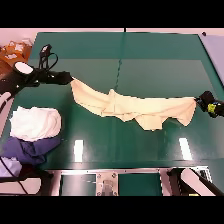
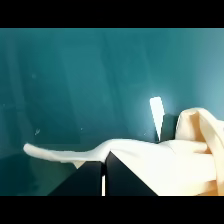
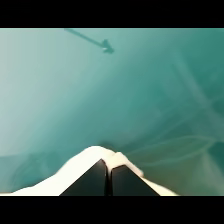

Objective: Fold the shirts.

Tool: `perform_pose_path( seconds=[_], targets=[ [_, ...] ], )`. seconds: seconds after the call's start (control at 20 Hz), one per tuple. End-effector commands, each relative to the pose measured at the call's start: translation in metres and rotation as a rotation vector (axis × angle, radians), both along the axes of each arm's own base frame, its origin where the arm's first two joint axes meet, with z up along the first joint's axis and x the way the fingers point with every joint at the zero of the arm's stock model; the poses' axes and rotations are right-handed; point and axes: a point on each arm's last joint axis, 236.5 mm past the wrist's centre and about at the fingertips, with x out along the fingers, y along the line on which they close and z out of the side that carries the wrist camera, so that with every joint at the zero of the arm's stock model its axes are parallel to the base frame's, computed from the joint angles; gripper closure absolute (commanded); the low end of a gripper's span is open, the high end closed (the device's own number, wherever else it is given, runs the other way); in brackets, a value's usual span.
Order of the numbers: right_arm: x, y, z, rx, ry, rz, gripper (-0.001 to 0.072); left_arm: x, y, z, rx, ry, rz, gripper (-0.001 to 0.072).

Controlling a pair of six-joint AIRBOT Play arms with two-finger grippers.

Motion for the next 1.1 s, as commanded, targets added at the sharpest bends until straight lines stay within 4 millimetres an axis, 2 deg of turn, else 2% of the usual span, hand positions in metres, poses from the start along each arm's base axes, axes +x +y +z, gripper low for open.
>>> perform_pose_path(
  seconds=[0.0,0.1,0.15,0.25,0.4,0.45,0.55,0.65,0.7,0.75,0.8,0.9,0.95,1.05],
  targets=[
    [0.018,0.035,0.049,0.109,-0.137,0.122,0.0700,0.005,-0.013,0.048,-0.017,-0.063,-0.076,0.0690],
    [0.032,0.054,0.125,0.139,-0.315,0.206,0.0700,0.009,-0.019,0.118,-0.013,-0.190,-0.126,0.0690],
    [0.032,0.061,0.169,0.109,-0.401,0.242,0.0700,0.007,-0.021,0.163,0.001,-0.282,-0.141,0.0690],
    [0.019,0.076,0.249,-0.013,-0.543,0.299,0.0700,-0.009,-0.018,0.253,0.044,-0.478,-0.147,0.0689],
    [-0.023,0.111,0.344,-0.152,-0.717,0.329,0.0700,-0.066,-0.017,0.367,0.093,-0.735,-0.149,0.0689],
    [-0.039,0.123,0.366,-0.187,-0.761,0.336,0.0700,-0.090,-0.016,0.399,0.108,-0.814,-0.144,0.0689],
    [-0.068,0.146,0.397,-0.251,-0.837,0.346,0.0700,-0.136,-0.013,0.450,0.138,-0.950,-0.126,0.0690],
    [-0.091,0.163,0.408,-0.298,-0.869,0.346,0.0700,-0.171,-0.004,0.485,0.193,-1.059,-0.085,0.0690],
    [-0.099,0.166,0.404,-0.314,-0.847,0.333,0.0700,-0.179,0.002,0.494,0.218,-1.090,-0.063,0.0690],
    [-0.103,0.167,0.397,-0.323,-0.811,0.325,0.0700,-0.179,0.007,0.496,0.245,-1.099,-0.041,0.0690],
    [-0.104,0.165,0.387,-0.330,-0.775,0.319,0.0700,-0.171,0.013,0.492,0.270,-1.087,-0.025,0.0690],
    [-0.096,0.157,0.357,-0.314,-0.696,0.313,0.0700,-0.141,0.017,0.471,0.286,-1.024,-0.021,0.0690],
    [-0.090,0.153,0.337,-0.280,-0.657,0.311,0.0700,-0.117,0.017,0.453,0.279,-0.973,-0.030,0.0689],
    [-0.072,0.141,0.282,-0.180,-0.552,0.294,0.0699,-0.063,0.008,0.407,0.224,-0.855,-0.065,0.0689]
  ],
)
